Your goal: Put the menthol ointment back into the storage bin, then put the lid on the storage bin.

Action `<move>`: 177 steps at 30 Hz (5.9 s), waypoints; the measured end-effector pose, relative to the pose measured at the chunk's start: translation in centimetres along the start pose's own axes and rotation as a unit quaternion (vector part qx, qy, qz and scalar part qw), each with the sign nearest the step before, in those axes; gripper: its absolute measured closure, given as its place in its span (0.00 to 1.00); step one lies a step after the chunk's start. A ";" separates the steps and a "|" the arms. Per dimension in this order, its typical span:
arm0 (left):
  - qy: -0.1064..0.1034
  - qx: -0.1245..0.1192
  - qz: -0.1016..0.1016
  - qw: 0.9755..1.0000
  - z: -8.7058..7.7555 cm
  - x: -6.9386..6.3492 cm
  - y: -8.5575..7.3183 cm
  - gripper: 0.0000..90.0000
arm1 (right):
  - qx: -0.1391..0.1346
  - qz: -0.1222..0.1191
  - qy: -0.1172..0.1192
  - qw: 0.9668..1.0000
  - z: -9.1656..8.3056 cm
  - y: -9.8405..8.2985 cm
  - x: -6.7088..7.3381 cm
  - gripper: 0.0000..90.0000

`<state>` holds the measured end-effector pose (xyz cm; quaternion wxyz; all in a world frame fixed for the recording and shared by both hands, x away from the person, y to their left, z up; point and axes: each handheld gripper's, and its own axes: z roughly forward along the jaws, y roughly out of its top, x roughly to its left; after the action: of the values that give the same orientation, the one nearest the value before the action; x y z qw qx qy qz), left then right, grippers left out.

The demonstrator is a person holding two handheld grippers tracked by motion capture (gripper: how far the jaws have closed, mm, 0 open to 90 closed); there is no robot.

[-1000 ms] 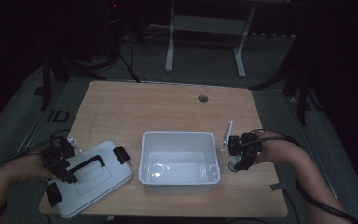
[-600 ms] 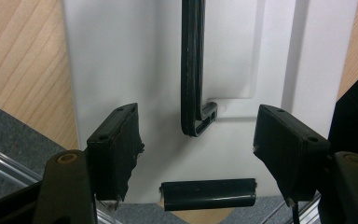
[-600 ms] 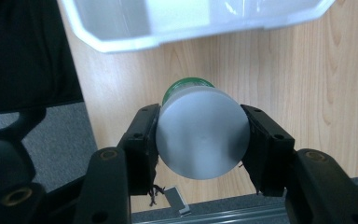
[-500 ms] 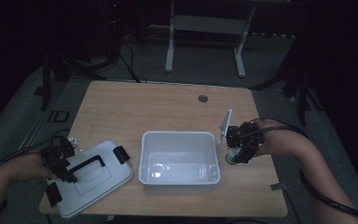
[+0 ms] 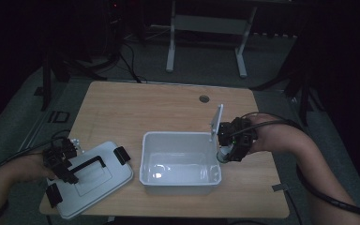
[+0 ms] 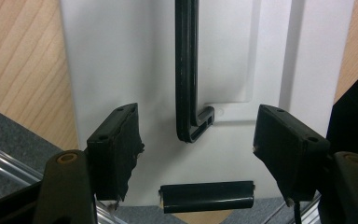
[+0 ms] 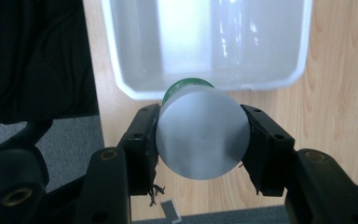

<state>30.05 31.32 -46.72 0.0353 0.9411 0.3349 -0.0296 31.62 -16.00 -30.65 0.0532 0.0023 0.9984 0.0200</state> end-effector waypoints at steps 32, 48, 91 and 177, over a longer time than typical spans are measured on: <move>-0.003 0.005 0.001 1.000 0.3 -0.1 0.1 0.35 | 0.016 -0.025 0.048 0.998 9.8 4.9 0.0 0.56; 0.000 0.003 0.002 1.000 0.6 -0.1 0.0 0.35 | 0.037 -0.015 0.054 0.998 13.5 5.8 -0.4 0.56; 0.000 0.002 0.001 1.000 0.7 -0.1 -0.1 0.35 | 0.083 0.022 0.061 0.994 17.4 6.9 -0.5 0.48; -0.026 -0.014 0.023 0.999 0.4 -0.2 -0.7 0.69 | -0.056 0.167 0.015 0.984 16.3 -12.8 0.8 0.19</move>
<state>29.44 31.64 -47.11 0.0582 0.9467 0.3130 -0.0486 32.53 -28.17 -47.40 0.0343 0.1661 0.9819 0.0846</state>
